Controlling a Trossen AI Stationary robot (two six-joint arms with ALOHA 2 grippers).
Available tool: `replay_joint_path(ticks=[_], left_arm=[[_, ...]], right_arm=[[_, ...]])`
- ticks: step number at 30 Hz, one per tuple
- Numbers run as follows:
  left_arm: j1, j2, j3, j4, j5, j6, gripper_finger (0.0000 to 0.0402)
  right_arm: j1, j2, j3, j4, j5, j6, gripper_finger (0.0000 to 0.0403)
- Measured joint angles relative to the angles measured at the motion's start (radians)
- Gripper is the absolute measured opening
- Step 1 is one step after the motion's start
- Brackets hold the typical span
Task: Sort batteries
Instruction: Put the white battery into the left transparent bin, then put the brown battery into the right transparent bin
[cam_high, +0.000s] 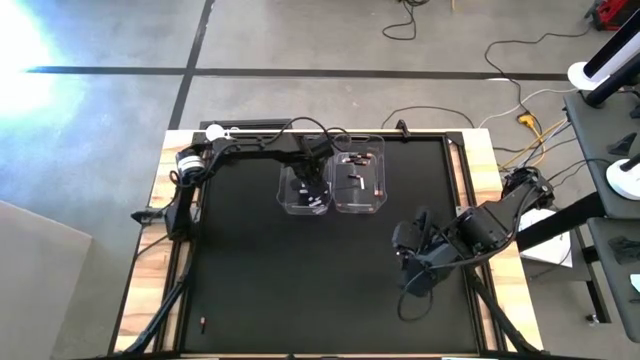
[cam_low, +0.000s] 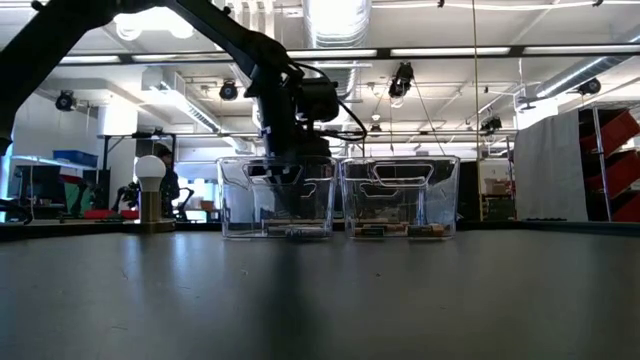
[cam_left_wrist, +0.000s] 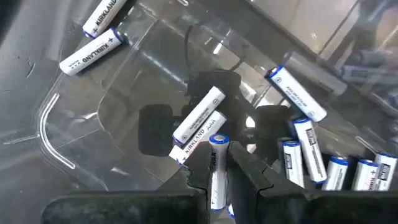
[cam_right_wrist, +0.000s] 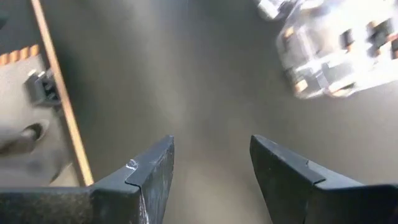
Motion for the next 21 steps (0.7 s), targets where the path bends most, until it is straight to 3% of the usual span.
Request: replay_joint_path(ticks=[5, 11, 21], left_arm=[[0.0, -0.003, -0.001, -0.005, 0.0, -0.017, 0.0014], [0.0, -0.002, -0.003, -0.005, 0.003, -0.05, 0.0021], [0.0, -0.004, -0.003, -0.001, -0.019, 0.064, 0.0103]], right_arm=[[0.001, -0.004, 0.0, 0.001, -0.109, 0.012, 0.0203], [-0.025, -0.01, 0.0, 0.002, -0.117, -0.062, 0.0203], [-0.104, -0.016, 0.0, 0.004, -0.113, -0.005, 0.0203]])
